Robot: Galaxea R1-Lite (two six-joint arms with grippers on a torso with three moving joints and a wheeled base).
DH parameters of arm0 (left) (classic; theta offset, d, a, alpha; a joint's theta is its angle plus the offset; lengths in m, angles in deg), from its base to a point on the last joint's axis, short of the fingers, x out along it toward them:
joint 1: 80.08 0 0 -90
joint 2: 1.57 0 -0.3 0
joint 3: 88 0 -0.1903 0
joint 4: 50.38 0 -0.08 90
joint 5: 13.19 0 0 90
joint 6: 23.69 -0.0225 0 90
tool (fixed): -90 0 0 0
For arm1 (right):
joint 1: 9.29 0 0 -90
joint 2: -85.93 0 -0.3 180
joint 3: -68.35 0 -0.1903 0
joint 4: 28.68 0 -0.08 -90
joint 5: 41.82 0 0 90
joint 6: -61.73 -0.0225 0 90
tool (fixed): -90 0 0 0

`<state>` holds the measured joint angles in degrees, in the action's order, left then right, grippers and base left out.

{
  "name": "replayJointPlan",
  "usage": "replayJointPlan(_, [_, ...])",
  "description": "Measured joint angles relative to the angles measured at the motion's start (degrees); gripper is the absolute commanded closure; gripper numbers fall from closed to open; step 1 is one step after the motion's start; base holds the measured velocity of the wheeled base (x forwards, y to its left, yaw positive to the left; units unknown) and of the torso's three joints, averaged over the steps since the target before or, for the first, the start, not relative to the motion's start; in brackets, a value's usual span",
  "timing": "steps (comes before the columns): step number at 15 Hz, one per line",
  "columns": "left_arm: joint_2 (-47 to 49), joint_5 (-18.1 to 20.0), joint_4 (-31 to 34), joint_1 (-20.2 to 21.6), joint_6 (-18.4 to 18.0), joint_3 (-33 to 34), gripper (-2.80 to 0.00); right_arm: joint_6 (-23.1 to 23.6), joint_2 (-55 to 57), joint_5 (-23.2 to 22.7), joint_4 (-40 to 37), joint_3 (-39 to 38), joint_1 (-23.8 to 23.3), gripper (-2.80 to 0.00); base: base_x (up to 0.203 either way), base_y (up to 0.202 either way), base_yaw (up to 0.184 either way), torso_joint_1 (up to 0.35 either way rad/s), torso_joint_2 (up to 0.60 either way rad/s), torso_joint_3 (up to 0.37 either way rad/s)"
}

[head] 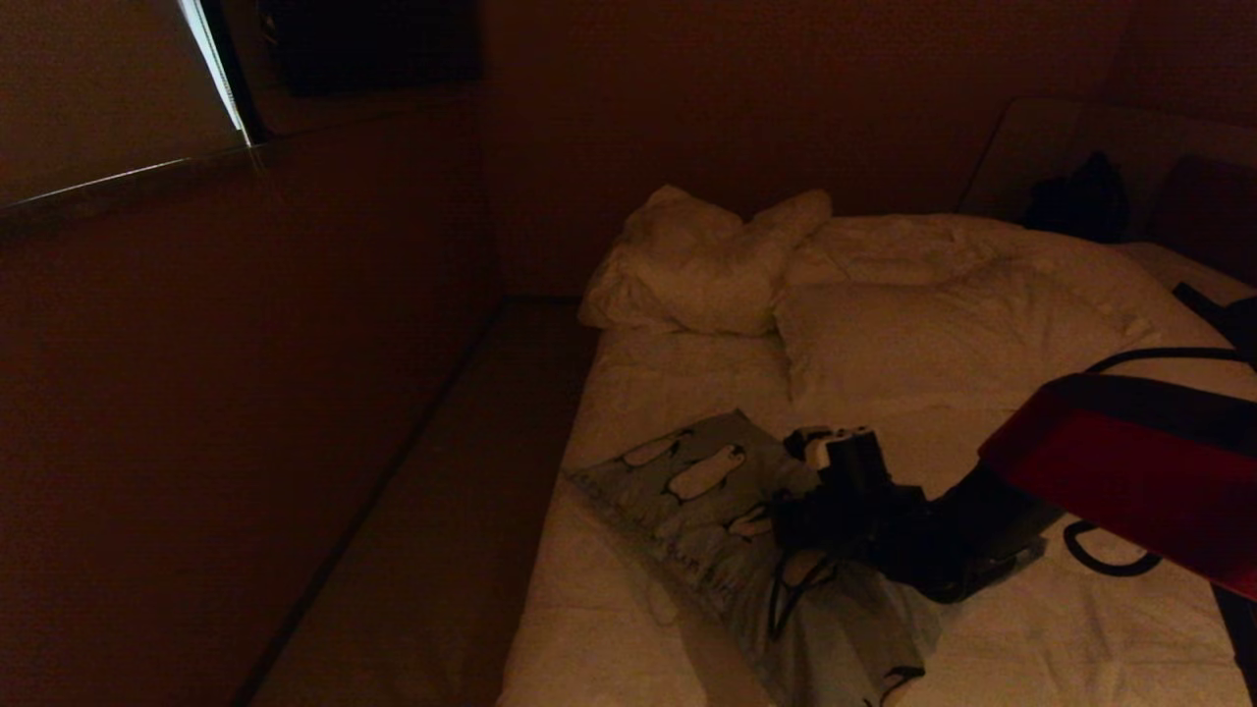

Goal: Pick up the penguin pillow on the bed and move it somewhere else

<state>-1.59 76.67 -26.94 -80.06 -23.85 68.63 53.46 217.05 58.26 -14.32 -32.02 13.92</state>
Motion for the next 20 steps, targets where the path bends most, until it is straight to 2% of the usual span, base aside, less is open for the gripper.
replayJointPlan(1, [0.0,0.01,0.02,0.0,-0.02,0.0,0.0,1.14,0.33,-0.13,0.98,-1.31,0.18,0.0,0.0,0.0,0.0,0.0,0.0,0.0])
replayJointPlan(2, [0.0,-0.02,0.02,0.0,-0.02,0.0,0.0,2.45,0.59,-0.48,2.32,-2.68,0.35,-2.8,0.0,0.0,0.0,0.0,0.0,0.0])
replayJointPlan(6, [0.0,-0.04,0.02,0.0,-0.01,0.0,0.0,6.38,0.81,-1.65,7.18,-4.7,0.63,-2.8,0.0,0.0,0.0,0.0,0.0,0.0])
replayJointPlan(9, [0.0,-0.02,0.02,0.02,-0.02,0.0,0.0,7.01,-1.62,-1.65,8.41,-5.93,1.46,-2.8,0.0,0.0,0.0,0.0,0.0,0.0])
replayJointPlan(16, [0.0,-0.02,0.02,0.02,-0.03,0.0,0.0,6.9,-19.47,-1.95,7.93,-9.11,2.37,-2.8,0.0,0.0,0.0,0.0,0.0,0.0])
replayJointPlan(20, [0.0,-0.02,0.02,0.0,-0.02,0.0,0.0,6.67,-30.51,-1.43,7.67,-7.59,-0.09,-2.8,0.0,0.0,0.0,0.0,0.0,0.0])
